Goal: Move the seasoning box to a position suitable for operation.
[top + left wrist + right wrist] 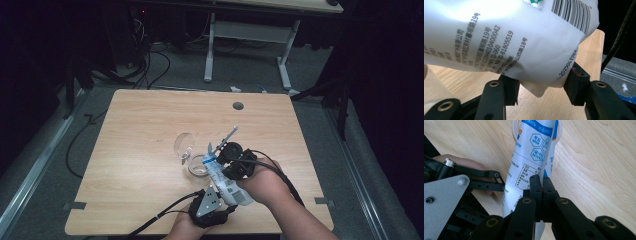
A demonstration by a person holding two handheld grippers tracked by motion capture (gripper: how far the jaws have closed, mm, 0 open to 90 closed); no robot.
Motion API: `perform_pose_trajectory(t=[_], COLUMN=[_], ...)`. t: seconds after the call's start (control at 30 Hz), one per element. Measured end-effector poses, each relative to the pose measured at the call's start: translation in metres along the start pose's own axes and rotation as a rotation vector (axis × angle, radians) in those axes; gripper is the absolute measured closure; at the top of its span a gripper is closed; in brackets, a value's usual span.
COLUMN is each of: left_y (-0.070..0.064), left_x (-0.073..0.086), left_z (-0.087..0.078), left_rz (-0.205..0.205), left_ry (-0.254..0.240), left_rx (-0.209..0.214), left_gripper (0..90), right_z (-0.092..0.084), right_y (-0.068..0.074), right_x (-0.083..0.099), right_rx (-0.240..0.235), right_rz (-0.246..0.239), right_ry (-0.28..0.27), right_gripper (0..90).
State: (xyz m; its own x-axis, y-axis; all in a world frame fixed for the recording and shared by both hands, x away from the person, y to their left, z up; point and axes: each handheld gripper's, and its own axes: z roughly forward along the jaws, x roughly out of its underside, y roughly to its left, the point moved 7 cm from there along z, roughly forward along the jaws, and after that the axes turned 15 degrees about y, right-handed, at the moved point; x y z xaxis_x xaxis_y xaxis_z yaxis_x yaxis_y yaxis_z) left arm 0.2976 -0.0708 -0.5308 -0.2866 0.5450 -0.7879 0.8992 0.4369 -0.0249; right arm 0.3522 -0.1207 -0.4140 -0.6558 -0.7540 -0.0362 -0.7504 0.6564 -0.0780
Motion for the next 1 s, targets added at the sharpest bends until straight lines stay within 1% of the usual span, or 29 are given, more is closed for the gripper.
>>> perform_pose_trajectory(t=[0.27, 0.3, 0.33, 0.37, 0.43, 0.47, 0.53, 0.77, 0.87, 0.93, 1.0], left_y=[0.009, 0.01, 0.01, 0.01, 0.01, 0.01, 0.012, 0.012, 0.011, 0.011, 0.011], left_x=[0.003, 0.004, 0.005, 0.005, 0.006, 0.007, 0.007, 0.004, 0.004, 0.003, 0.003], left_z=[-0.003, -0.003, -0.003, -0.003, -0.002, -0.002, -0.002, -0.002, -0.002, -0.002, -0.003], left_rz=[-0.01, -0.006, 0.006, 0.006, 0.023, 0.024, 0.025, 0.029, 0.029, 0.026, 0.025], left_ry=[0.002, 0.005, 0.009, 0.009, 0.009, 0.009, 0.007, 0.012, 0.017, 0.018, 0.017], left_rx=[-0.014, -0.02, -0.028, -0.028, -0.038, -0.04, -0.043, -0.038, -0.027, -0.019, -0.021], left_gripper=[52.1, 51.7, 51.4, 51.0, 50.6, 50.5, 50.9, 54.4, 54.9, 56.0, 58.2], right_z=[0.002, 0.003, 0.004, 0.004, 0.006, 0.006, 0.006, 0.006, 0.006, 0.007, 0.008], right_y=[0.0, 0.001, 0.001, 0.001, 0.0, 0.001, 0.002, 0.002, 0.003, 0.003, 0.002], right_x=[-0.012, -0.016, -0.017, -0.017, -0.02, -0.022, -0.024, -0.025, -0.025, -0.024, -0.023], right_rx=[0.001, 0.003, -0.004, -0.004, 0.0, 0.007, 0.009, 0.009, 0.009, 0.001, 0.005], right_rz=[-0.017, -0.018, -0.02, -0.02, -0.025, -0.028, -0.033, -0.031, -0.025, -0.017, -0.01], right_ry=[-0.004, -0.001, -0.002, -0.002, 0.01, 0.021, 0.021, 0.017, 0.013, -0.006, -0.014], right_gripper=[90.0, 90.0, 90.0, 90.0, 90.0, 90.0, 90.0, 89.8, 89.6, 87.9, 89.4])
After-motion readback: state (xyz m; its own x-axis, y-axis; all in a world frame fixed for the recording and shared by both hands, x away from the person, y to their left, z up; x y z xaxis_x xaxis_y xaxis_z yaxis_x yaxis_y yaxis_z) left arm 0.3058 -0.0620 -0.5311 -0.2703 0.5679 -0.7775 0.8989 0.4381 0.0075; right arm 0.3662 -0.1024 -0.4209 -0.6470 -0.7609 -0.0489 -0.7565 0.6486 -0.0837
